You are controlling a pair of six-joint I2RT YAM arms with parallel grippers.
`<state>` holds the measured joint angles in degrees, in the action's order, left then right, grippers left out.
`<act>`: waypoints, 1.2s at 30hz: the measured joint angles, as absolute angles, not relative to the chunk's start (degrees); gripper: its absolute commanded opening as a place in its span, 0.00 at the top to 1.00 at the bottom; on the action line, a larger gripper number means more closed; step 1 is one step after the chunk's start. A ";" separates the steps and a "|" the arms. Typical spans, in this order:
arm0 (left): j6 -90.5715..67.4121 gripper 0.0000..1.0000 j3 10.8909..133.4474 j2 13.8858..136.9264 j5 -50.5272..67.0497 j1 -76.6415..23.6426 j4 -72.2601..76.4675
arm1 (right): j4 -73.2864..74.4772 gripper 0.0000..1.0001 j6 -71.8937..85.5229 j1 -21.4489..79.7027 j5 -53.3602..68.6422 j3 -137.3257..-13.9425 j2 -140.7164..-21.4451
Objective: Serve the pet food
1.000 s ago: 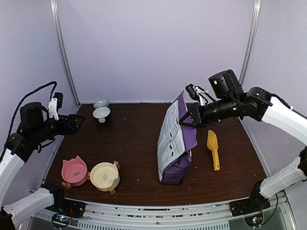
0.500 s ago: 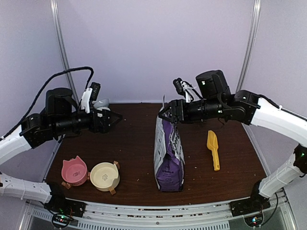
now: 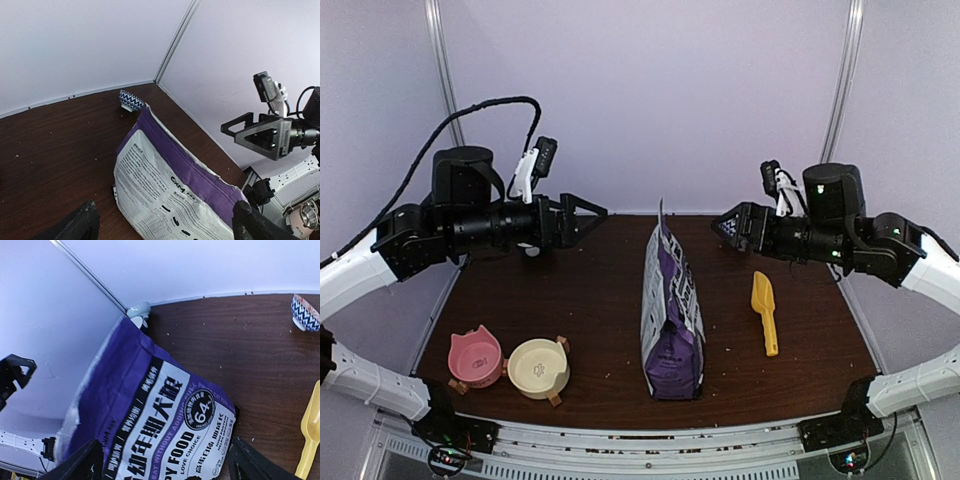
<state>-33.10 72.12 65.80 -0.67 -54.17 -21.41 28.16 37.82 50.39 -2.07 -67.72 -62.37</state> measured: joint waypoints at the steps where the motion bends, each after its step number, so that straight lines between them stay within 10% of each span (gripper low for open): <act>1: -33.41 0.05 72.40 66.08 -0.67 -54.54 -21.54 | 27.70 0.13 38.17 50.50 -2.02 -66.24 -62.26; 36: -38.15 0.04 75.68 71.13 3.25 -58.24 -23.81 | 18.26 0.38 41.69 64.38 -0.86 -71.02 -75.81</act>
<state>-38.15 75.68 71.13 3.25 -58.24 -23.81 18.26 41.69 64.38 -0.86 -71.02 -75.81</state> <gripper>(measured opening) 0.958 0.632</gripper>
